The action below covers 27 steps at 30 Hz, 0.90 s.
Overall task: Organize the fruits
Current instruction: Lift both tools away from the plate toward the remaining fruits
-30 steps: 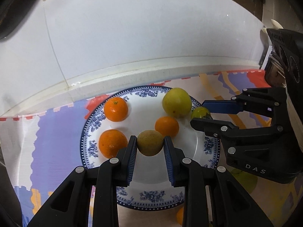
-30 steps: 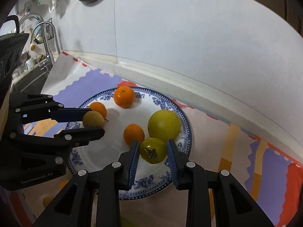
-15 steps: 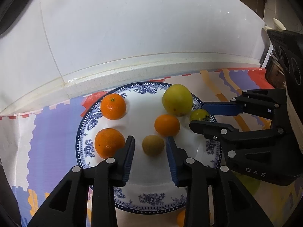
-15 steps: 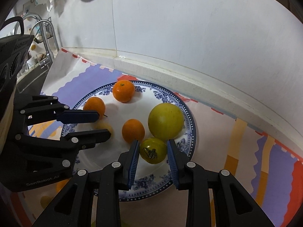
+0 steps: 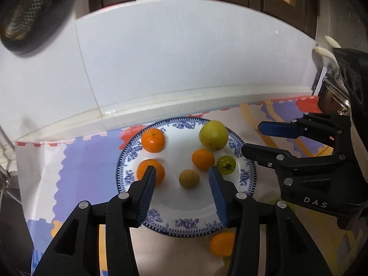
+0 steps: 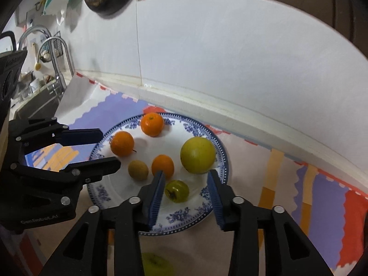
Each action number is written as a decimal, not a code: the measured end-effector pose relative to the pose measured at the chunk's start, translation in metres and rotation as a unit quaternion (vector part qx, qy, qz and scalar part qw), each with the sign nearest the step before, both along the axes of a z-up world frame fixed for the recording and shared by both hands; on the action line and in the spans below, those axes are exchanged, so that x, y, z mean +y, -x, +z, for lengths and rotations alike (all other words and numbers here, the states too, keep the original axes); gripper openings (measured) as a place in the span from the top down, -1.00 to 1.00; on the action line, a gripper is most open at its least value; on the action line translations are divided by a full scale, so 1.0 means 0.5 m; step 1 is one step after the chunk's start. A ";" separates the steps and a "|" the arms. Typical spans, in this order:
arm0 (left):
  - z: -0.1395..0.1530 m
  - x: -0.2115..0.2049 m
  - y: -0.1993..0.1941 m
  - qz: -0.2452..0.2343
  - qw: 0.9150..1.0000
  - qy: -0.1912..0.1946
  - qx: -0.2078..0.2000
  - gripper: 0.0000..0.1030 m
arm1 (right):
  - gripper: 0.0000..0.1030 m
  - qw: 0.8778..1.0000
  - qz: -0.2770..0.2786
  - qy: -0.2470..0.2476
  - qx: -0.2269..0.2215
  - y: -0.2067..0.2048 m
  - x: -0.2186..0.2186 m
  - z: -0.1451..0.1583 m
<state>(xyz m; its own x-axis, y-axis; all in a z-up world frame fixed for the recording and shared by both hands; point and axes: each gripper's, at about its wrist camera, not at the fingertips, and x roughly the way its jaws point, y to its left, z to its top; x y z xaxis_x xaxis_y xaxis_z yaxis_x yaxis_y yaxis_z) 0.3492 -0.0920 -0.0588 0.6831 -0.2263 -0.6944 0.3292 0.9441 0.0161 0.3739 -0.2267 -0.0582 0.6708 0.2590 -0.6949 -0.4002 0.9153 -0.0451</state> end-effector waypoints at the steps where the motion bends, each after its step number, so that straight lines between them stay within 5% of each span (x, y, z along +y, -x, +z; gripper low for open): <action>1: 0.006 0.001 0.006 0.002 1.000 0.001 -0.004 -0.01 | 0.20 1.000 -0.002 0.000 -0.005 0.006 0.000 0.006; 15: 0.090 0.039 0.135 0.034 0.997 -0.001 -0.063 -0.57 | -0.29 0.996 -0.057 -0.015 -0.069 0.143 -0.007 0.096; 27: 0.094 0.056 0.224 0.044 0.996 0.002 -0.081 -0.70 | -0.48 0.991 -0.096 -0.022 -0.085 0.230 -0.018 0.105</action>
